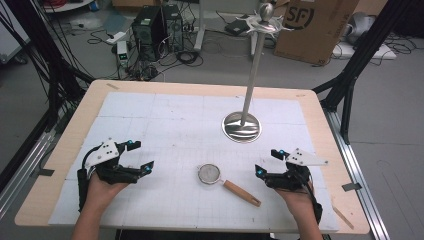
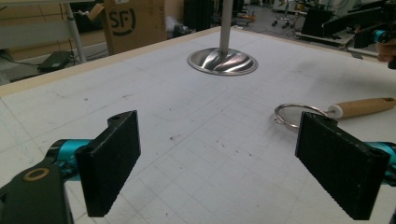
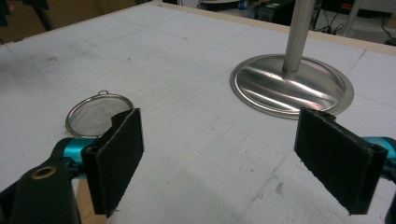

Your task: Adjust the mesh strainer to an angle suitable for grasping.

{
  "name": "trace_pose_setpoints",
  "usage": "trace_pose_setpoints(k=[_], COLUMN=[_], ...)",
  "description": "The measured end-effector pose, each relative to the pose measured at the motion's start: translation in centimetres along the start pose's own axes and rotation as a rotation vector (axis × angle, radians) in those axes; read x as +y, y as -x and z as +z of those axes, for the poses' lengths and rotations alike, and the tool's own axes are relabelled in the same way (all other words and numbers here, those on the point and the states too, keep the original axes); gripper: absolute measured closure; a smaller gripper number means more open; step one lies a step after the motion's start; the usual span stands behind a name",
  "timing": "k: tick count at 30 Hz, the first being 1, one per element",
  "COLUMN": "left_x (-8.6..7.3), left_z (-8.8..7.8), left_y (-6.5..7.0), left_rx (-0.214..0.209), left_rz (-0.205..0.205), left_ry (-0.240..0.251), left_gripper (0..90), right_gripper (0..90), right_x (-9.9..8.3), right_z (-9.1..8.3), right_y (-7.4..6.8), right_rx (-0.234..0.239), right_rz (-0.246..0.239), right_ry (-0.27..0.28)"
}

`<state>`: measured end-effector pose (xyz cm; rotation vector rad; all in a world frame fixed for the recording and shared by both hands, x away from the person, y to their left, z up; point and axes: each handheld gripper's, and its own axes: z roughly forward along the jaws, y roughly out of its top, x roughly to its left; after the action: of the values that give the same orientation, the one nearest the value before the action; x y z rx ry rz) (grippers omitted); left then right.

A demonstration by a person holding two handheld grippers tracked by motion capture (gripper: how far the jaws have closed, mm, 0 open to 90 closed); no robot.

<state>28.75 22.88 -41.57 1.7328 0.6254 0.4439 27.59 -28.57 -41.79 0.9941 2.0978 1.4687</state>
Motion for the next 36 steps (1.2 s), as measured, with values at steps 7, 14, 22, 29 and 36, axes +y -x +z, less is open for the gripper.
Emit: trace_pose_setpoints(k=[7, 14, 22, 29, 36], left_x=[0.0, 0.0, 0.0, 0.0, 0.0], left_z=[0.1, 0.0, 0.1, 0.1, 0.1], left_y=[0.0, 0.2, 0.2, 0.3, 0.3], left_rx=[0.007, -0.008, -0.009, -0.012, -0.016], left_rz=[0.001, 0.003, 0.0, -0.001, 0.001], left_ry=[-0.005, 0.001, -0.001, -0.001, 0.003], left_gripper=[14.7, 14.7, 14.7, 14.7, 14.7], right_gripper=[14.8, 14.8, 14.9, 16.8, 20.5], right_x=[0.0, 0.3, 0.3, 0.4, 0.3], right_z=[0.4, 0.4, 1.0, 2.2, 3.2], right_y=[-0.2, -0.8, -1.5, -3.0, -4.0], right_rx=[0.016, 0.029, 0.087, 0.141, 0.173], right_rz=[-0.029, -0.023, -0.048, -0.113, -0.165], right_ry=[-0.018, -0.018, -0.035, -0.118, -0.188])
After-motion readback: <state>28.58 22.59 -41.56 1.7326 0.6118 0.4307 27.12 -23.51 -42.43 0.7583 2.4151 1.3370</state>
